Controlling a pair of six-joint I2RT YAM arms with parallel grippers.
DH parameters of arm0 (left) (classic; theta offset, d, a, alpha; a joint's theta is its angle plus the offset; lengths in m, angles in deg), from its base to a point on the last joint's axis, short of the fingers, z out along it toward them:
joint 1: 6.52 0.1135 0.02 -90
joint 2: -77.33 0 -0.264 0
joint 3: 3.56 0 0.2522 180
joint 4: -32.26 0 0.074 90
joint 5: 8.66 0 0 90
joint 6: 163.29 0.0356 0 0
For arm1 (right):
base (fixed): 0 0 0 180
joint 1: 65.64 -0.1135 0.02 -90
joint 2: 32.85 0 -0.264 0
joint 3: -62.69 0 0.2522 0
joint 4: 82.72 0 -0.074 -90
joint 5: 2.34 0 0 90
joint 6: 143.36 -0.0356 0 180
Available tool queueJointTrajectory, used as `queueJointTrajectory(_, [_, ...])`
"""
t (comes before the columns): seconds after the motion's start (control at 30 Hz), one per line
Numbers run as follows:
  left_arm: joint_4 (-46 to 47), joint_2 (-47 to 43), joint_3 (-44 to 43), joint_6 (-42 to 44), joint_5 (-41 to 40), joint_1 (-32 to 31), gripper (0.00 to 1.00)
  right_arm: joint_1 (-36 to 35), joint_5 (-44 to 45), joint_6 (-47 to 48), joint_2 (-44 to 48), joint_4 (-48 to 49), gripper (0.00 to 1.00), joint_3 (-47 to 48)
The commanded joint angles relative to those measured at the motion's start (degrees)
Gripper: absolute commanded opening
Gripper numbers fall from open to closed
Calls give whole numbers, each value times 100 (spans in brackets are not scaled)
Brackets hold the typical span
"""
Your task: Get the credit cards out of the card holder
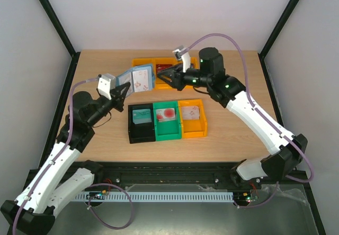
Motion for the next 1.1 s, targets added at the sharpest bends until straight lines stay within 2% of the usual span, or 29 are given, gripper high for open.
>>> queueJointTrajectory(0.0, [591, -26, -71, -495, 982, 63, 2, -695, -1300, -173, 19, 729, 25, 89])
queueJointTrajectory(0.13, [1018, 13, -95, -954, 1775, 155, 2, -965, -2044, -533, -351, 1060, 21, 367])
queueJointTrajectory(0.23, [1294, 34, -120, -1102, 2192, 191, 2, -961, -1843, -548, -325, 1298, 18, 303])
queueJointTrajectory(0.33, [1608, -2, -92, -1186, 2673, 217, 2, -912, -1496, -361, -307, 1122, 16, 314])
queueJointTrajectory(0.57, [2143, -111, 36, -1246, 3392, 228, 2, -592, -1640, -569, -119, 1323, 16, 47])
queueJointTrajectory(0.83, [2558, 32, 118, -1341, 3518, 204, 2, -771, -1882, -536, -304, 1253, 21, 220])
queueJointTrajectory(1.07, [2638, 46, 183, -1312, 3617, 90, 2, -843, -1891, -594, -369, 1396, 19, 275])
